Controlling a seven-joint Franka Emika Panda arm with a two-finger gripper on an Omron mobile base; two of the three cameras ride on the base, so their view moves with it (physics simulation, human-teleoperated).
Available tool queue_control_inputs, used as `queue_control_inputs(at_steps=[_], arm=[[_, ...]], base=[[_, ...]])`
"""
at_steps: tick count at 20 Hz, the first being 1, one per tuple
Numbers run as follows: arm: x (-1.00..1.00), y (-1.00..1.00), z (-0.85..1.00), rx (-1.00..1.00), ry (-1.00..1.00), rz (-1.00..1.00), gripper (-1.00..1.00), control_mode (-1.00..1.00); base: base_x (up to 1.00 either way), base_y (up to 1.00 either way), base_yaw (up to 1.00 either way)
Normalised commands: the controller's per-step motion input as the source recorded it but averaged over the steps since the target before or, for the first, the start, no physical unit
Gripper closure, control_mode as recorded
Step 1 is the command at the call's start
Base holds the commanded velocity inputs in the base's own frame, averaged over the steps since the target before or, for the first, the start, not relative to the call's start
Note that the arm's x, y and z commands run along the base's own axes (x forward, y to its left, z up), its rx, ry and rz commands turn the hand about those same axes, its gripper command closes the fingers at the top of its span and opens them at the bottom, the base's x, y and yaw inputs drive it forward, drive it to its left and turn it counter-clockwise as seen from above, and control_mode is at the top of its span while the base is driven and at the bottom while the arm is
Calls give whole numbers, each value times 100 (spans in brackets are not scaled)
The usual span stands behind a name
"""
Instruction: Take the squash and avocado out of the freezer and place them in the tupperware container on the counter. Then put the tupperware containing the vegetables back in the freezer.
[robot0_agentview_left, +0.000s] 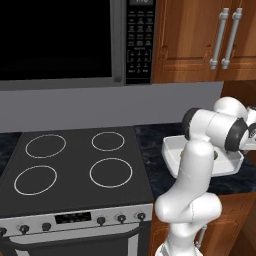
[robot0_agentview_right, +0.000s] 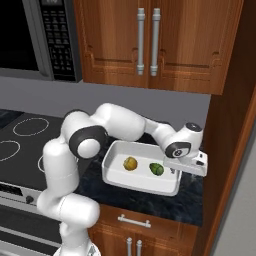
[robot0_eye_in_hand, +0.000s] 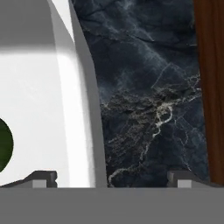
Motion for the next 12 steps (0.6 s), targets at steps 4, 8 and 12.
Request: queue_control_inputs(at_steps=[4, 8, 12], arm=[[4, -1, -37, 14, 8, 13, 100, -100], [4, 3, -44, 10, 12, 10, 100, -100], [0, 15, -30, 2, 4, 2, 100, -100]], base=[[0, 0, 0], [0, 0, 0], [0, 0, 0]])
